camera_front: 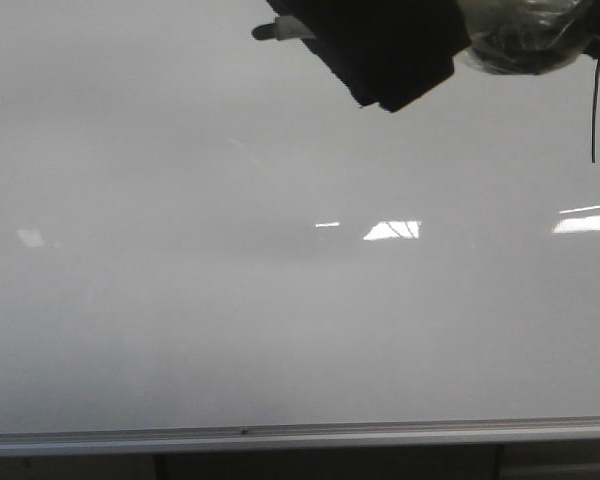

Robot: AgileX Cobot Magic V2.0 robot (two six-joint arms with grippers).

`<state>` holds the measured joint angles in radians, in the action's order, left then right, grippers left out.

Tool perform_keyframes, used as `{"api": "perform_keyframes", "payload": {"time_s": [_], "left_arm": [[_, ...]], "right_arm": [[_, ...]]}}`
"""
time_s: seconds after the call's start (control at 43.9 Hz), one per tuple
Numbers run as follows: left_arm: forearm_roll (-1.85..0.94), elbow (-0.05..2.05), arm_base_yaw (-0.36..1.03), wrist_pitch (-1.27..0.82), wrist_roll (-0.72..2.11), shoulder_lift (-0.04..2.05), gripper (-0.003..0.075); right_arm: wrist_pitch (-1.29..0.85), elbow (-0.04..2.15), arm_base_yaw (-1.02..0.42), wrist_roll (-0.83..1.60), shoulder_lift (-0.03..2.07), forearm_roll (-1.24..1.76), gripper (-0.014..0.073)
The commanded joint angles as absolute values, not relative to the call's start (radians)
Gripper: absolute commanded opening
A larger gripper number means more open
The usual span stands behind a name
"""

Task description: Write number 1 on whiteboard

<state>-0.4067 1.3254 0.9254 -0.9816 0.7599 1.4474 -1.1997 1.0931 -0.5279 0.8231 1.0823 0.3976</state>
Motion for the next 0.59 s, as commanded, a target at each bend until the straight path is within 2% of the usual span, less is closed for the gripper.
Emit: {"api": "perform_keyframes", "payload": {"time_s": [0.0, 0.091, 0.182, 0.433, 0.569], "left_arm": [[-0.444, 1.358, 0.931, -0.939, 0.760, 1.418, 0.0073], [-0.439, 1.358, 0.931, -0.941, 0.760, 1.418, 0.0023], [-0.411, 1.358, 0.929, -0.946, 0.748, 1.414, 0.0002], [-0.024, 1.359, 0.911, -0.945, 0.326, 1.324, 0.0001], [0.166, 1.311, 0.835, -0.937, 0.088, 1.235, 0.0001]], "right_arm": [[-1.172, 1.127, -0.530, 0.830, 1.062, 0.435, 0.0182], [-1.171, 1.127, -0.530, 0.828, 1.062, 0.435, 0.0356], [-1.168, 1.127, -0.523, 0.805, 1.058, 0.423, 0.0458], [-1.143, 1.127, -0.331, 0.588, 0.976, 0.284, 0.0475], [-1.145, 1.125, -0.220, 0.573, 0.944, 0.272, 0.0475]]}}
